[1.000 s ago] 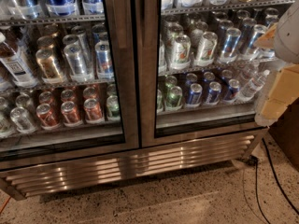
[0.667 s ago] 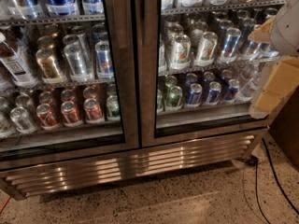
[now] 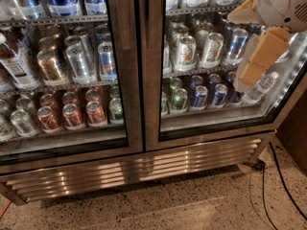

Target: Open right fridge door

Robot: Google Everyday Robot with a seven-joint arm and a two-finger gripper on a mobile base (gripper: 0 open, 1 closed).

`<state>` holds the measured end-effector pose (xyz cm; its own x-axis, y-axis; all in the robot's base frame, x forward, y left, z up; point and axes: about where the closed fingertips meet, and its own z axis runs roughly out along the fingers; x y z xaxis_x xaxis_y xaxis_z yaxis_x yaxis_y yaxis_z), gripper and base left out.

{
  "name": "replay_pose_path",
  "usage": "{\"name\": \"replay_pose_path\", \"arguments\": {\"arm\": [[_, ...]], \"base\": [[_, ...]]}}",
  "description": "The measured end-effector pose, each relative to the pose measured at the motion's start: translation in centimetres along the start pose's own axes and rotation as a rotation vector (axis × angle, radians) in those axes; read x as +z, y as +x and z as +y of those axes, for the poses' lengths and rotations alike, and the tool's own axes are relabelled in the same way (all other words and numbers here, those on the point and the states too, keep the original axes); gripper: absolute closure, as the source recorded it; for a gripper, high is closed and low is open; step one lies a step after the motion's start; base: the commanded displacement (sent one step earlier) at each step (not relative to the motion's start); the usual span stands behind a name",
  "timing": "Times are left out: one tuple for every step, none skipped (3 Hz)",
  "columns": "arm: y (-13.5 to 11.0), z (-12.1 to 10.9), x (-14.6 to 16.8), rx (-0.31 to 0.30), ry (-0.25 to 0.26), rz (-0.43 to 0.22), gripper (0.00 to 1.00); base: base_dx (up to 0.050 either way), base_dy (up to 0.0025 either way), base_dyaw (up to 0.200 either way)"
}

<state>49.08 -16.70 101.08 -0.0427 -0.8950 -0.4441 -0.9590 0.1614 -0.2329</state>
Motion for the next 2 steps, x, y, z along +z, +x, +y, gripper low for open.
{"name": "replay_pose_path", "arguments": {"arm": [[-0.3, -0.2, -0.2, -0.002, 0.013, -0.004, 0.00], [0.2, -1.5, 0.9, 0.045, 0.035, -0.079, 0.00]], "base": [[0.000, 0.00000, 0.000], [0.000, 0.00000, 0.000]]}}
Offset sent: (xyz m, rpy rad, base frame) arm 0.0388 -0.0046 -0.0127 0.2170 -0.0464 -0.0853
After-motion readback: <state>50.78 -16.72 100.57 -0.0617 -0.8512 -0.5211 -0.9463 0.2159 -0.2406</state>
